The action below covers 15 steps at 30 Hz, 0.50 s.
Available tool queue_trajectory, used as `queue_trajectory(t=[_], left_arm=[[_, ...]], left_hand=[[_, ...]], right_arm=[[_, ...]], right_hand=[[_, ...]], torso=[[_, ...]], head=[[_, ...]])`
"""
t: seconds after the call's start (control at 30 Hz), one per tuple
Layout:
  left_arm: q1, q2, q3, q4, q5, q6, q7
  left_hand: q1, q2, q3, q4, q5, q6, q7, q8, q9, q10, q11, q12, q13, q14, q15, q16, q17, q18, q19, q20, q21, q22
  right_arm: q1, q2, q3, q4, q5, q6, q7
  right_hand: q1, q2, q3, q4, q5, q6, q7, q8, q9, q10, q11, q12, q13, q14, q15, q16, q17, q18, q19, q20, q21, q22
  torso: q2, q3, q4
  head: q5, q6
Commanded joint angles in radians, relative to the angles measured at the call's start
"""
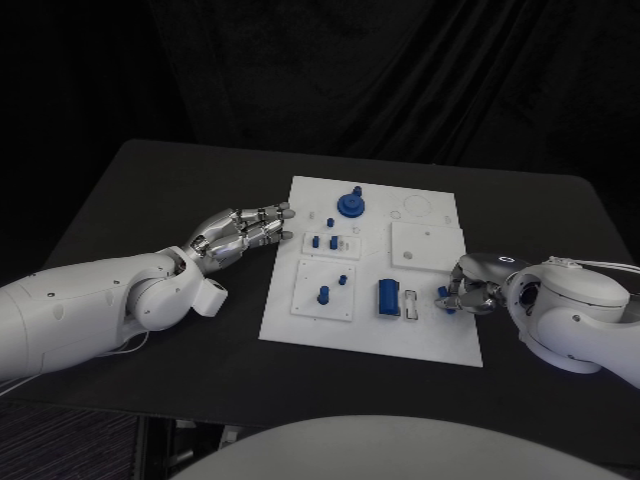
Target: Assemble the parts on the task board
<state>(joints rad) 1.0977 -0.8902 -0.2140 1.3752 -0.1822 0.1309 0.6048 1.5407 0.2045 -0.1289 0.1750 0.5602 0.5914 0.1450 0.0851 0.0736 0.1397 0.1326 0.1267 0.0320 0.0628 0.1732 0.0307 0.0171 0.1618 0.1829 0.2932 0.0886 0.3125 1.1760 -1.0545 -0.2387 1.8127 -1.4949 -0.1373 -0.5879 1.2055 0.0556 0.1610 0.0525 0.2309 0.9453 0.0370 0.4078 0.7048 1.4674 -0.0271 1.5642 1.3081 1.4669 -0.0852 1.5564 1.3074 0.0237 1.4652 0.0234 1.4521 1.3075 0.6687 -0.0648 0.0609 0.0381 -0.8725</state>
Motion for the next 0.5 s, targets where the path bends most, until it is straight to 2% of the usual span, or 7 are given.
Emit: queue_trajectory(t=[0.03, 0.23, 0.5], left_arm=[[-0.002, 0.0, 0.001, 0.002, 0.002, 0.015, 0.009], [-0.002, 0.0, 0.001, 0.002, 0.002, 0.015, 0.009], [-0.002, -0.002, 0.001, 0.003, 0.002, 0.013, 0.008]], left_hand=[[0.001, 0.0, 0.006, 0.002, -0.002, 0.001, 0.003, 0.003, 0.0, 0.002, 0.006, 0.003, 0.001, 0.0, 0.004, 0.003, 0.0, -0.013, 0.005, 0.0, -0.002, 0.001], [0.001, 0.0, 0.006, 0.002, -0.002, 0.001, 0.003, 0.003, 0.0, 0.002, 0.006, 0.003, 0.001, 0.0, 0.004, 0.003, 0.0, -0.013, 0.005, 0.0, -0.002, 0.001], [0.0, 0.0, 0.007, 0.002, -0.003, 0.0, 0.004, 0.003, 0.0, 0.002, 0.006, 0.004, 0.001, 0.001, 0.005, 0.004, 0.0, -0.014, 0.006, 0.0, -0.001, 0.001]], right_arm=[[-0.009, -0.007, -0.01, -0.007, 0.077, 0.005, -0.014], [-0.009, -0.02, -0.009, -0.005, 0.215, -0.05, 0.029], [-0.008, -0.05, -0.009, 0.006, 0.411, -0.121, 0.088]], right_hand=[[-0.029, -0.008, 0.129, -0.099, 0.001, 0.009, -0.004, 0.009, -0.051, 0.103, -0.009, 0.007, 0.263, 0.097, -0.008, 0.002, 0.231, 0.005, 0.051, -0.004, 0.009, 0.225], [-0.056, -0.024, 0.171, -0.11, -0.001, 0.011, -0.007, 0.018, -0.039, 0.103, -0.01, 0.007, 0.263, 0.098, -0.01, 0.003, 0.233, 0.004, 0.053, -0.005, 0.013, 0.227], [-0.063, -0.029, 0.185, -0.114, -0.001, 0.009, -0.007, 0.02, -0.035, 0.103, -0.011, 0.007, 0.263, 0.098, -0.01, 0.004, 0.234, 0.004, 0.054, -0.006, 0.014, 0.227]], torso=[[0.0, -0.0001, 0.0005], [0.0, 0.0004, -0.0004], [-0.001, 0.0008, -0.0005]], head=[[0.001, 0.0], [0.004, 0.0], [0.007, 0.0]])
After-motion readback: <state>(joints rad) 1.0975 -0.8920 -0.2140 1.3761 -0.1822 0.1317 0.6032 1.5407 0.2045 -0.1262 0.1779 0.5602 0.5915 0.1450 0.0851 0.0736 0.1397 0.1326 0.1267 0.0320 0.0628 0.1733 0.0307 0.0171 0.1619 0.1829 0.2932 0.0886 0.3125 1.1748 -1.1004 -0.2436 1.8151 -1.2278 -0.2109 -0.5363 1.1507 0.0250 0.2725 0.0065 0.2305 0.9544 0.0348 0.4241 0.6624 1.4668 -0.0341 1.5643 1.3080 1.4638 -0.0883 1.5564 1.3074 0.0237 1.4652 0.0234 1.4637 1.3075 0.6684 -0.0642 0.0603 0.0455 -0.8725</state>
